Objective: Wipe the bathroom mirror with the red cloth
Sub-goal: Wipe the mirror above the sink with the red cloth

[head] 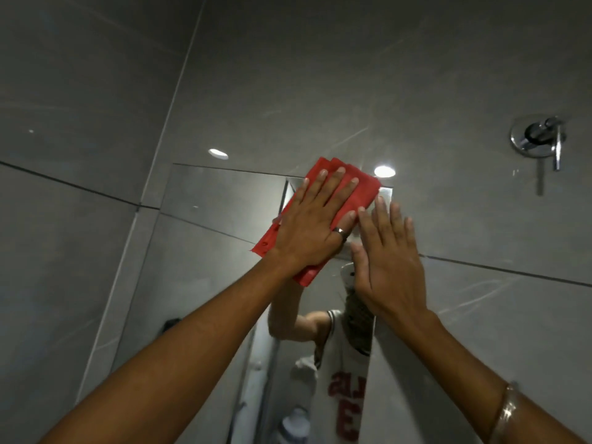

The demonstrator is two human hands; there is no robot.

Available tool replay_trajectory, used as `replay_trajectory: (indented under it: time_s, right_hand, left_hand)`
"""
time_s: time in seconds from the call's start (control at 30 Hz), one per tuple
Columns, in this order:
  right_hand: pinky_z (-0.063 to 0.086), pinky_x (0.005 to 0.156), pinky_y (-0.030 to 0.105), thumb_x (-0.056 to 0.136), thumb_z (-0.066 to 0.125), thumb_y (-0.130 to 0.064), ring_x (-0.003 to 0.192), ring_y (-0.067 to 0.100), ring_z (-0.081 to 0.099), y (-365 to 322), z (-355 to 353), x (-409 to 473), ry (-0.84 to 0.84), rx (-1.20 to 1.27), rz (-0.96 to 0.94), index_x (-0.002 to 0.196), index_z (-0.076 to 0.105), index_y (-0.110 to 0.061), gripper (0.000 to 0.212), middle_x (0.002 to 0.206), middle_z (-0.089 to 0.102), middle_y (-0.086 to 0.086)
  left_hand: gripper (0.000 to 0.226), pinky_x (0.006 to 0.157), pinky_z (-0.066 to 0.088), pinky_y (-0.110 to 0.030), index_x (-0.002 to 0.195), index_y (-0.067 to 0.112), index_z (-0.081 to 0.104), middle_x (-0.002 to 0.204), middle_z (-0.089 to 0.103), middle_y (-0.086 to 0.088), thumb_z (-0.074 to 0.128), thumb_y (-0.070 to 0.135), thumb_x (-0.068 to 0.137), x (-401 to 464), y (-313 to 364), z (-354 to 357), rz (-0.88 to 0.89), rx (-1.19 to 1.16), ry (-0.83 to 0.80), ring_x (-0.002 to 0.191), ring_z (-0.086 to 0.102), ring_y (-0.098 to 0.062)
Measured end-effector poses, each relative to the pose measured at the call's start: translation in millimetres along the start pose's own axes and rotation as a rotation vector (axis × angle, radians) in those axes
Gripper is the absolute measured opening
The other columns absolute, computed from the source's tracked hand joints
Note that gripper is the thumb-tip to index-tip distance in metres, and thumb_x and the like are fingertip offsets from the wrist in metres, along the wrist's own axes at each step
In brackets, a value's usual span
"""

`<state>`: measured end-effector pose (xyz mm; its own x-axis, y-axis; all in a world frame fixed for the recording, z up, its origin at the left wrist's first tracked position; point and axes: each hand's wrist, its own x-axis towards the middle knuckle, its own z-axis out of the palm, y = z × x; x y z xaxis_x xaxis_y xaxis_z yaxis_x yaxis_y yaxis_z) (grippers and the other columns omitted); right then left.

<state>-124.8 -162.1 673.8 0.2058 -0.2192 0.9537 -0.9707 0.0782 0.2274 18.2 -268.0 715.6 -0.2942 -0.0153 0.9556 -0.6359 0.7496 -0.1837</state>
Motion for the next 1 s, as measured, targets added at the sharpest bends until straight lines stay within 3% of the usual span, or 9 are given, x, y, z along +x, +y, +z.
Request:
replay_trajectory:
  time_s: [0.2, 0.37, 0.5, 0.67, 0.83, 1.0]
  right_hand:
    - [0.008, 0.131, 0.05, 0.103, 0.026, -0.046, 0.16, 0.029, 0.01, -39, 28, 9, 0.036, 0.04, -0.071, 0.16, 0.034, -0.015, 0.064, 0.171, 0.019, 0.012]
    - [0.009, 0.13, 0.052, 0.103, 0.024, -0.046, 0.16, 0.031, 0.01, -55, 37, 14, 0.037, 0.031, -0.115, 0.161, 0.031, -0.016, 0.065, 0.171, 0.018, 0.012]
    - [0.007, 0.131, 0.052, 0.104, 0.022, -0.049, 0.161, 0.029, 0.006, -46, 30, 18, 0.05, 0.014, -0.157, 0.161, 0.028, -0.018, 0.065, 0.172, 0.016, 0.011]
    - [0.0, 0.131, 0.05, 0.103, 0.017, -0.055, 0.162, 0.028, -0.005, 21, 4, 33, -0.006, -0.083, -0.082, 0.163, 0.017, -0.019, 0.07, 0.174, 0.003, 0.011]
    - [0.002, 0.132, 0.05, 0.102, 0.017, -0.059, 0.162, 0.028, -0.004, 37, 0, 28, -0.052, -0.166, -0.224, 0.163, 0.013, -0.02, 0.073, 0.174, 0.002, 0.012]
    - [0.009, 0.131, 0.053, 0.102, 0.02, -0.059, 0.162, 0.031, 0.005, 38, 2, 27, -0.044, -0.205, -0.32, 0.163, 0.024, -0.017, 0.074, 0.173, 0.012, 0.013]
  left_hand:
    - [0.067, 0.132, -0.011, -0.042, 0.168, 0.029, 0.002, 0.178, -0.003, 0.005, 0.02, 0.054, 0.109, -26, -86, -18, -0.164, 0.01, 0.055, 0.164, -0.009, -0.017]
    - [0.062, 0.132, -0.006, -0.04, 0.167, 0.037, 0.005, 0.177, 0.003, 0.008, 0.015, 0.056, 0.109, -49, -170, -36, -0.324, 0.007, 0.119, 0.163, -0.006, -0.01]
    - [0.065, 0.133, 0.008, -0.051, 0.167, 0.031, 0.012, 0.177, 0.008, 0.004, 0.014, 0.056, 0.107, -63, -214, -45, -0.515, -0.01, 0.207, 0.164, 0.004, -0.015]
    - [0.064, 0.133, 0.008, -0.051, 0.167, 0.036, 0.008, 0.178, 0.003, 0.007, 0.017, 0.057, 0.108, -65, -221, -46, -0.61, -0.055, 0.225, 0.164, 0.001, -0.016]
    - [0.065, 0.133, 0.004, -0.053, 0.168, 0.032, 0.004, 0.178, -0.002, 0.001, 0.016, 0.056, 0.109, -59, -204, -44, -0.835, -0.115, 0.288, 0.165, -0.003, -0.023]
    - [0.064, 0.133, -0.004, -0.05, 0.167, 0.029, -0.001, 0.177, -0.006, -0.001, 0.015, 0.054, 0.11, -74, -174, -25, -0.76, -0.032, 0.257, 0.164, -0.007, -0.025]
